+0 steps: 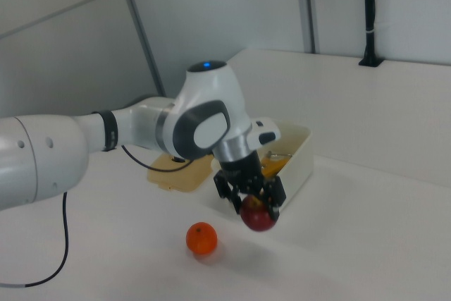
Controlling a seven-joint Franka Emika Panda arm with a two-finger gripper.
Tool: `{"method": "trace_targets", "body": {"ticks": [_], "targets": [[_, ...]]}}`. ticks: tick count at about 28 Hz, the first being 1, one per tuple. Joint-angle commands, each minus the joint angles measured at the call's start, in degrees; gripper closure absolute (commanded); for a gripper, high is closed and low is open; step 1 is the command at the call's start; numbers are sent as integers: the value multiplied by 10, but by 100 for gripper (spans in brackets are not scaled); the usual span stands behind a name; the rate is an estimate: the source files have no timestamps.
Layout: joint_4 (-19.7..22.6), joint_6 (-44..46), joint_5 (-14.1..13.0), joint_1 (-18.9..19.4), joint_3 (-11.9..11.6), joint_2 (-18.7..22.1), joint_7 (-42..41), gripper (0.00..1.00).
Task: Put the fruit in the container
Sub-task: 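Lift the red apple and carry it over the white container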
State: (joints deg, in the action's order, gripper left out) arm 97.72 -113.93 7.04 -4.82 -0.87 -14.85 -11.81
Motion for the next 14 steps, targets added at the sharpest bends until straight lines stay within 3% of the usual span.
{"method": "trace_targets", "body": {"ticks": [1,8,14], "targets": [[-42,19,11,5,1,4,29,63],[-76,3,7,8,2,-5,78,63],[-73,-145,12,9,38,-26,156,62]]}}
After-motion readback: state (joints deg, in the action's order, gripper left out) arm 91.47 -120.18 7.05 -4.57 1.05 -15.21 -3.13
